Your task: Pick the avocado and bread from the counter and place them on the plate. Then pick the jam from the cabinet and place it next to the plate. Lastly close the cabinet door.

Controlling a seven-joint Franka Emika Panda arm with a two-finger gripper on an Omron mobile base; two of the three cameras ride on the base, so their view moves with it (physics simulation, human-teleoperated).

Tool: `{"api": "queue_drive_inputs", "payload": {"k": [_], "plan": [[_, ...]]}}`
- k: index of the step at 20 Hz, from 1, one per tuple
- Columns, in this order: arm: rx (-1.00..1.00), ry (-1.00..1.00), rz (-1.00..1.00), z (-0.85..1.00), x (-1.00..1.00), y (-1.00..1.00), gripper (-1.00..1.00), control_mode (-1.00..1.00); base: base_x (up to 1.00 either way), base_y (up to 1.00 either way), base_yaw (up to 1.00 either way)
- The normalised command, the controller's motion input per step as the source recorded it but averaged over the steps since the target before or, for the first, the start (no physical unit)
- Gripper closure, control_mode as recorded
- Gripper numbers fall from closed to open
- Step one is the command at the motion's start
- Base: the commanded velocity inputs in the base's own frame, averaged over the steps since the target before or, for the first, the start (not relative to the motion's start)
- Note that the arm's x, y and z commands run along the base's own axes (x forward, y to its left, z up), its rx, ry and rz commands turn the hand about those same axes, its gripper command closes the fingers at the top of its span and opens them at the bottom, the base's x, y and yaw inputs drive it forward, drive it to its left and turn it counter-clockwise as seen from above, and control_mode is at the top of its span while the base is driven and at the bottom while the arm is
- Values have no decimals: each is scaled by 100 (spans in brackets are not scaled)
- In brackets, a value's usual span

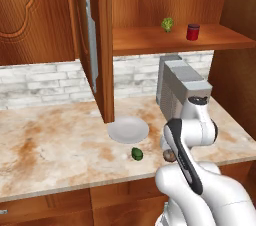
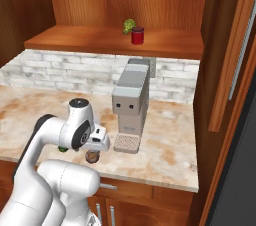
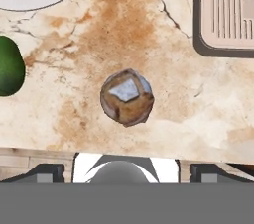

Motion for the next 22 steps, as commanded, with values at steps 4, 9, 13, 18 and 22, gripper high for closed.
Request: {"api": "queue_drive_inputs", "payload": {"k": [4, 9, 13, 18, 22], "plan": [[0, 0, 0, -25, 6, 0, -100, -100, 0, 0, 0], [0, 0, 0, -30, 4, 0, -100, -100, 0, 0, 0], [0, 0, 0, -32, 1, 0, -100, -100, 0, 0, 0], [-1, 0, 0, -35, 0, 0, -100, -100, 0, 0, 0], [-3, 0, 0, -34, 0, 5, -100, -100, 0, 0, 0]]}}
